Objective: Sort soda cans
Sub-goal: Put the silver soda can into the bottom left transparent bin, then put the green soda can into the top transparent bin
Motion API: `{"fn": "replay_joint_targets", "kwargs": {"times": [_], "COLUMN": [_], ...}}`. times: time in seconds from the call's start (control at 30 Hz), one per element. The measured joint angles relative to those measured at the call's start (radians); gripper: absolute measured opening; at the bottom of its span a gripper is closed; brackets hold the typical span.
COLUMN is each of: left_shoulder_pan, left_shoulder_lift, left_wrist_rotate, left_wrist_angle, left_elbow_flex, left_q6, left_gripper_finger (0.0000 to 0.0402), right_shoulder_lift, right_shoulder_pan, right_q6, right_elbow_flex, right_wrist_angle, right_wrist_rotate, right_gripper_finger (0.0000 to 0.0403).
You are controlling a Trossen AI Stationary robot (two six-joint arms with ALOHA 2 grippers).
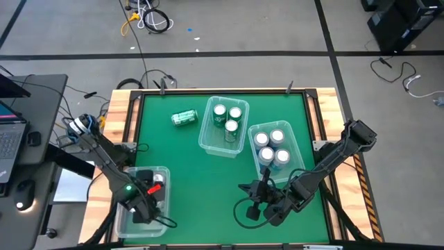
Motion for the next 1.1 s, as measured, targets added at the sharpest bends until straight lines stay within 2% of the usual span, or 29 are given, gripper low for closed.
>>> {"fn": "replay_joint_targets", "kwargs": {"times": [0.3,0.47,0.57,0.63,0.77,0.83,0.93,1.0,1.1], "left_shoulder_pan": [0.017,0.017,0.017,0.017,0.037,0.043,0.042,0.051,0.121], "left_shoulder_lift": [0.001,0.001,0.001,0.001,0.001,0.001,0.001,0.006,0.012], "left_wrist_rotate": [0.029,0.11,0.121,0.081,-0.068,-0.16,-0.307,-0.336,-0.307], "left_wrist_angle": [-0.067,-0.133,-0.171,-0.199,-0.233,-0.206,-0.08,-0.039,-0.061], "left_elbow_flex": [0.051,0.153,0.239,0.306,0.426,0.467,0.475,0.475,0.475], "left_q6": [0.03,0.024,0.023,0.02,0.015,0.01,-0.009,0.004,0.027], "left_gripper_finger": [0.0353,0.0353,0.0353,0.0353,0.0353,0.0353,0.0353,0.0353,0.0344], "right_shoulder_lift": [0.0,0.0,0.0,0.0,0.0,0.0,0.0,0.0,0.0], "right_shoulder_pan": [-0.006,-0.019,-0.023,-0.025,-0.026,-0.026,-0.026,-0.026,-0.026], "right_q6": [-0.007,-0.008,-0.023,-0.027,-0.032,-0.033,-0.035,-0.041,-0.049], "right_elbow_flex": [0.0,0.0,0.0,0.0,0.0,0.0,0.0,0.0,0.0], "right_wrist_angle": [0.0,0.009,0.017,0.019,0.019,0.019,0.019,0.019,0.02], "right_wrist_rotate": [0.0,0.0,0.0,0.0,0.0,0.0,0.0,0.0,0.0], "right_gripper_finger": [0.0,0.0,0.0,0.0,0.0,0.0,0.0,0.0,0.0]}}
